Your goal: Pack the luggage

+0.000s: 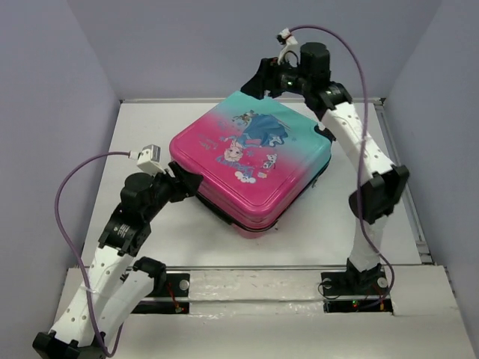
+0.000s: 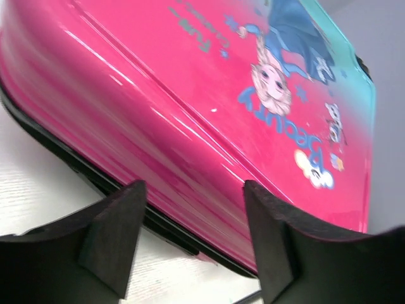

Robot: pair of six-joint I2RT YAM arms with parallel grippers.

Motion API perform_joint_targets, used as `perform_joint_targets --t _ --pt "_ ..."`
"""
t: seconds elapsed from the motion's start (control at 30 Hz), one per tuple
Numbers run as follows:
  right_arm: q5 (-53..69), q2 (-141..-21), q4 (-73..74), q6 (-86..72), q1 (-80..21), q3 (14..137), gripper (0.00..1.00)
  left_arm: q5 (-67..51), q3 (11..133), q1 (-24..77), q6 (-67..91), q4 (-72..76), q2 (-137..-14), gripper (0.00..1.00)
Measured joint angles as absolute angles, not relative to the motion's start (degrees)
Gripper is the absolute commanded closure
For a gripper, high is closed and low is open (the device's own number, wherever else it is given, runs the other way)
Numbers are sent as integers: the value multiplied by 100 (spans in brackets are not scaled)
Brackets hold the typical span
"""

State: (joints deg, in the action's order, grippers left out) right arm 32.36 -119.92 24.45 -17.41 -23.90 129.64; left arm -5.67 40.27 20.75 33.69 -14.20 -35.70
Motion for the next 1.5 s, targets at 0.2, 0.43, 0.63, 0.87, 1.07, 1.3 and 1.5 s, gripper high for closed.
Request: perform_joint_targets --t 0.2,0.43,0.63,0.87,1.07,1.3,1.5 --pt "3120 -8335 1391 -1673 -2250 9780 93 -1273 3800 2307 3271 -1437 -3197 44" --pt "3133 -4628 639 -1887 -2672 5474 93 -2034 3533 2609 3044 -1632 -3024 60" --pt "2945 -3398 1492 -2418 -2864 3433 93 -2139 3328 3203 3107 -1503 -3194 61" --pt "2556 -3015 1511 -2884 -2915 2412 45 -1599 2926 4908 3614 -659 -4230 61" --pt "2440 -3568 668 -3028 -3011 1699 43 -1253 2926 5428 3828 -49 -4960 61" --pt "2211 -4762 -1321 -3024 -3511 1000 42 -943 2963 5522 3955 75 -5172 62" --pt "2049 -5334 -2757 -2910 -3570 740 44 -803 3116 5557 3951 10 -5339 62"
